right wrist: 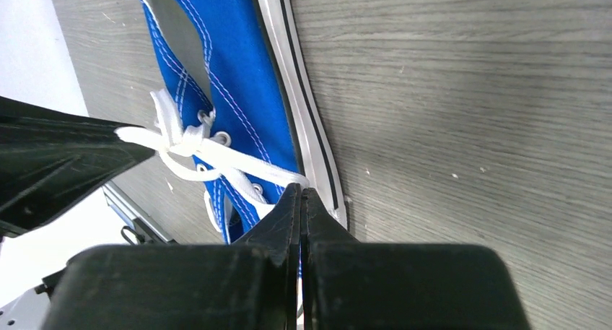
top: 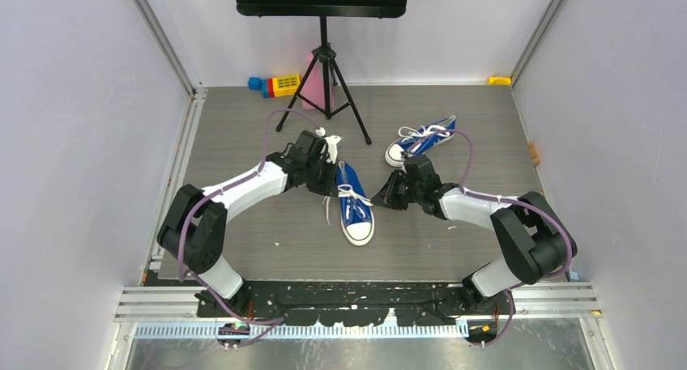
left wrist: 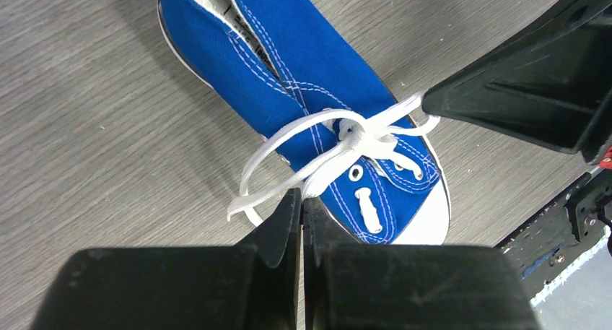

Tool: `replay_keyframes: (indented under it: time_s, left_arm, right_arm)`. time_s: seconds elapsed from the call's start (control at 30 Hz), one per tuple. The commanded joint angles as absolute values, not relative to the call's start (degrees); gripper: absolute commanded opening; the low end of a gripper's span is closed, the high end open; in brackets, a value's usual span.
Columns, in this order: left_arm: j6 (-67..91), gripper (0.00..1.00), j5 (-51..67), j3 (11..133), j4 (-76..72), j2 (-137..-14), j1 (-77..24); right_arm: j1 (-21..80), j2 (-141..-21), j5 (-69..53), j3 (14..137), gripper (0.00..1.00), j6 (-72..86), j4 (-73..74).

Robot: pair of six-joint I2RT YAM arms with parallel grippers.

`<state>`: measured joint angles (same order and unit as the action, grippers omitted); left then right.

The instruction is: Tie the shoes

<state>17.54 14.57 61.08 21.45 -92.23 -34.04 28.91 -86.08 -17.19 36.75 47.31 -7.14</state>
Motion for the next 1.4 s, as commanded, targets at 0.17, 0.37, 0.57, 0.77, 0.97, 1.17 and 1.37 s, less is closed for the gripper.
replay_keyframes:
  time_s: [0.17, 0.37, 0.57, 0.77, 0.97, 1.17, 1.37]
  left_arm:
    - [15.61, 0.0, 14.42, 64.2, 23.43, -88.68, -33.91]
    - [15.27, 0.0, 13.63, 65.08, 24.67, -89.29, -33.55]
    - [15.14, 0.0, 13.84, 64.25, 27.17, -89.19, -33.49]
    - [15.2, 0.0, 12.65, 60.75, 24.79, -90.61, -33.4]
    - [14.68, 0.0, 6.25, 59.84, 27.05, -92.77, -33.31]
    - [14.41, 0.0, 2.73, 59.36, 27.63, -95.04, -33.37]
    - [15.65, 0.0, -2.64, 60.0, 29.39, -96.93, -34.42]
  right_arm:
    - [29.62, -83.05, -11.84, 38.22, 0.0, 42.53, -0.41]
    - [29.86, -83.72, -11.39, 39.56, 0.0, 41.04, 2.02]
    - [30.04, -83.15, -9.0, 40.41, 0.0, 38.99, 4.9]
    - [30.47, -83.41, -7.98, 40.91, 0.0, 37.48, 6.31]
    - [31.12, -83.83, -4.78, 41.74, 0.0, 36.04, 9.06]
    - [34.55, -86.44, 3.73, 45.62, 0.0, 33.65, 14.72]
    - [37.57, -89.93, 12.79, 48.43, 0.0, 32.88, 20.08]
